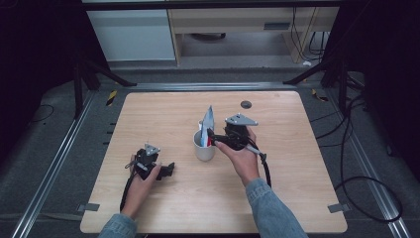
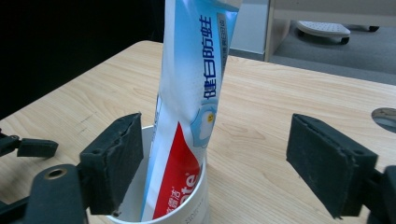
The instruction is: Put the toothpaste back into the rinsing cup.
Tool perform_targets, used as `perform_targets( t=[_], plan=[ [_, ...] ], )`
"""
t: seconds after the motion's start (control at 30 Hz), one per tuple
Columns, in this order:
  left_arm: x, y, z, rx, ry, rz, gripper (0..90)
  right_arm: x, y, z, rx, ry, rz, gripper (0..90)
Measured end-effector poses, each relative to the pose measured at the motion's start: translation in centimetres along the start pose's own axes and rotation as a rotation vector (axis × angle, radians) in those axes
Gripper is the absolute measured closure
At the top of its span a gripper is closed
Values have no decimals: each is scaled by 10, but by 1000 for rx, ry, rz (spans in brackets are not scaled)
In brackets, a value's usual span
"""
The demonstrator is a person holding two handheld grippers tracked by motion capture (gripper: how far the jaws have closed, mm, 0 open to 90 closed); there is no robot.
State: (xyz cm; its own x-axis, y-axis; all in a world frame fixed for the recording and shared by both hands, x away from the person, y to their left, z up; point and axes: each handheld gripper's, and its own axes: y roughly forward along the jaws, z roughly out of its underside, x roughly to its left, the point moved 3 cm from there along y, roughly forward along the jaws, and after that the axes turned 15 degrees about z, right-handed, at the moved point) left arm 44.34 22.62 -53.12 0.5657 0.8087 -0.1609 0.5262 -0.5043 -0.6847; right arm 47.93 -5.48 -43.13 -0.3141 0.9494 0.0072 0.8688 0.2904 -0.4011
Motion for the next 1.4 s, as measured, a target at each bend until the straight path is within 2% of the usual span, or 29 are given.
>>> perform_targets(
  t=[0.33,0.63,0.83,1.13,1.4],
  plan=[
    [0,0,0,0,0,0,0,-5,-6,-9,5,-69,48,125],
    [0,0,0,0,0,0,0,-14,-13,-17,16,-86,60,97],
    [0,0,0,0,0,0,0,-20,-17,-20,22,-81,59,83],
    [0,0,0,0,0,0,0,-35,-22,-22,37,-73,76,71],
    [0,0,0,0,0,0,0,-65,-30,-18,67,-101,120,66]
  ],
)
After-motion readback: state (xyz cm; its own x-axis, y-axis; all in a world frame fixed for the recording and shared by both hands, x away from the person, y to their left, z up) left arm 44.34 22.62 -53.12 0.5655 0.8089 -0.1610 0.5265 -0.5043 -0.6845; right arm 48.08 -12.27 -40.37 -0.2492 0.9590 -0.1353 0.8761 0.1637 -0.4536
